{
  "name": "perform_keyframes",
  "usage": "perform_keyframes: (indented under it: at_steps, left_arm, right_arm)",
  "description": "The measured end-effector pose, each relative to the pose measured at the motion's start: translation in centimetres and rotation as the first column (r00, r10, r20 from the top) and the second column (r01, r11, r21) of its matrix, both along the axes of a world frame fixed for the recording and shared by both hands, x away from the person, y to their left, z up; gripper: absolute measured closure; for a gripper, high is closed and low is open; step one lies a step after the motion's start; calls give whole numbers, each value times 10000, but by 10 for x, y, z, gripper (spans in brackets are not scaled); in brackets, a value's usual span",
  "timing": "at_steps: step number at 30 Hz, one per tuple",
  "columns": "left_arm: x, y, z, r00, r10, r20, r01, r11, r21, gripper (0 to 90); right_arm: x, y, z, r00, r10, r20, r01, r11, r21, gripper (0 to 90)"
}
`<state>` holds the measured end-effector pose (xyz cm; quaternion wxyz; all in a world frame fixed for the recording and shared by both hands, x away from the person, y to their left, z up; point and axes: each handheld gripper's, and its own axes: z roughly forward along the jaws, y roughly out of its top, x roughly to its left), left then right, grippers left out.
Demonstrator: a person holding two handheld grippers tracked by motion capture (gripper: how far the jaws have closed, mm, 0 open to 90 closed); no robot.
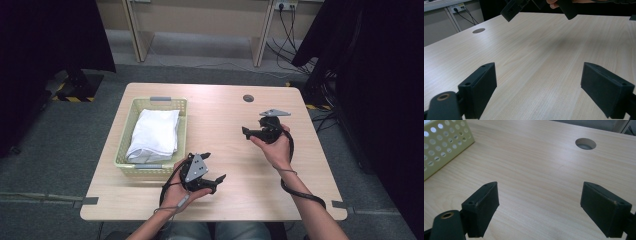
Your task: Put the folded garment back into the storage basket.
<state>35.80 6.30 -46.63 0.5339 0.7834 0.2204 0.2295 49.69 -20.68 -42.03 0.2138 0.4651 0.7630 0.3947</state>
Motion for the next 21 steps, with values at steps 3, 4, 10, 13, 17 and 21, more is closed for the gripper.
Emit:
perform_keyframes:
  at_steps: [3, 4, 10, 13, 17, 21]
  left_arm:
    - [0, 0, -1, 10000, 8, 18, -8, 10000, 48, 127]
    - [-1, 0, -2, 10000, 0, 22, 0, 10000, 58, 126]
    - [-2, -2, -5, 10000, -49, 51, 49, 9999, 132, 127]
    - [-2, -2, -6, 10000, -38, 65, 37, 9999, 126, 126]
    - [-2, -2, -8, 10000, -45, 21, 44, 9998, 181, 126]
    - [-2, -3, -10, 10000, -74, 17, 73, 9998, 197, 126]
  right_arm:
    - [-1, -2, -1, 10000, -30, 16, 30, 10000, 16, 154]
    - [-2, -2, -1, 10000, -32, 13, 32, 10000, 3, 154]
    - [-5, -8, -5, 9999, -148, 4, 148, 9999, 86, 151]
    - [-6, -11, -6, 9999, -151, 32, 151, 9999, 48, 150]
    - [-8, -14, -7, 9998, -181, 46, 181, 9998, 40, 148]
    - [-10, -18, -8, 9998, -207, 58, 207, 9998, 9, 146]
